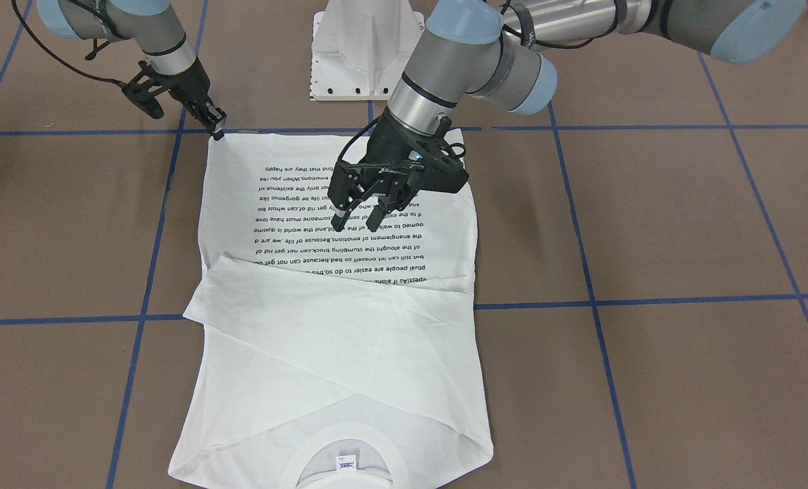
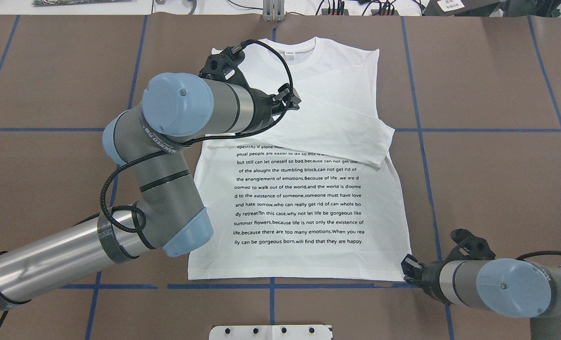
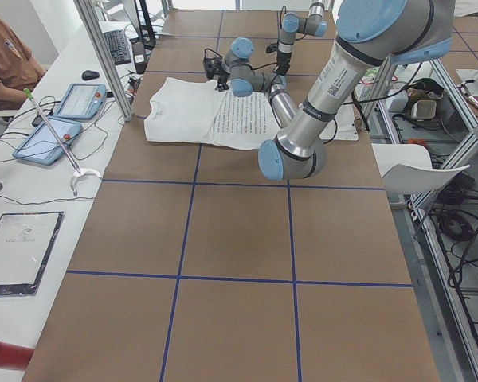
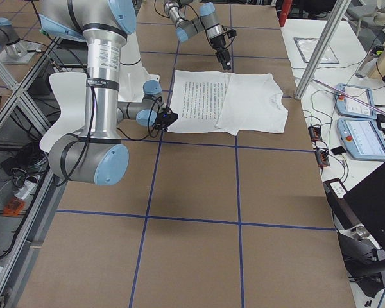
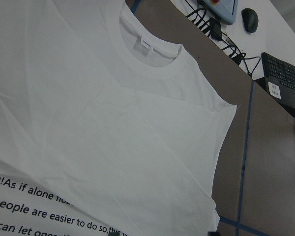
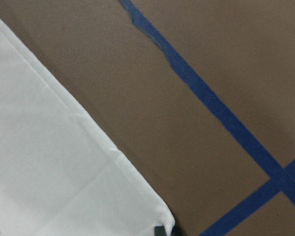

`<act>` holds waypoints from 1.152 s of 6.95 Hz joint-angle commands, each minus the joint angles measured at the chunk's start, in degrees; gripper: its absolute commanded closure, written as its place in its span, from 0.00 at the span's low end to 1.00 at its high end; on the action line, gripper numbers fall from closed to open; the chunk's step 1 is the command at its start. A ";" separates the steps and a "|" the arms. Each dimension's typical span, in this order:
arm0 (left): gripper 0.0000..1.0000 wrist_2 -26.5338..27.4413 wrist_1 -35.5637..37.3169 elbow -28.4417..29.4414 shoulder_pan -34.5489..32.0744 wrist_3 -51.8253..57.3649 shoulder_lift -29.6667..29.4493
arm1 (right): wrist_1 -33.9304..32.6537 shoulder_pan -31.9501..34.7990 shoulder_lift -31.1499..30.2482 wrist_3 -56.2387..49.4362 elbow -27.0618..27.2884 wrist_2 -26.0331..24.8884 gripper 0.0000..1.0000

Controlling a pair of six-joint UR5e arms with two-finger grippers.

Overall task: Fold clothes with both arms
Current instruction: 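Grasp the hem corners nearest the robot with both grippers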

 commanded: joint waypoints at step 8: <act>0.36 13.94 26.93 -25.68 24.88 -6.52 28.13 | -0.02 -0.09 -1.75 -0.09 2.98 -0.02 1.00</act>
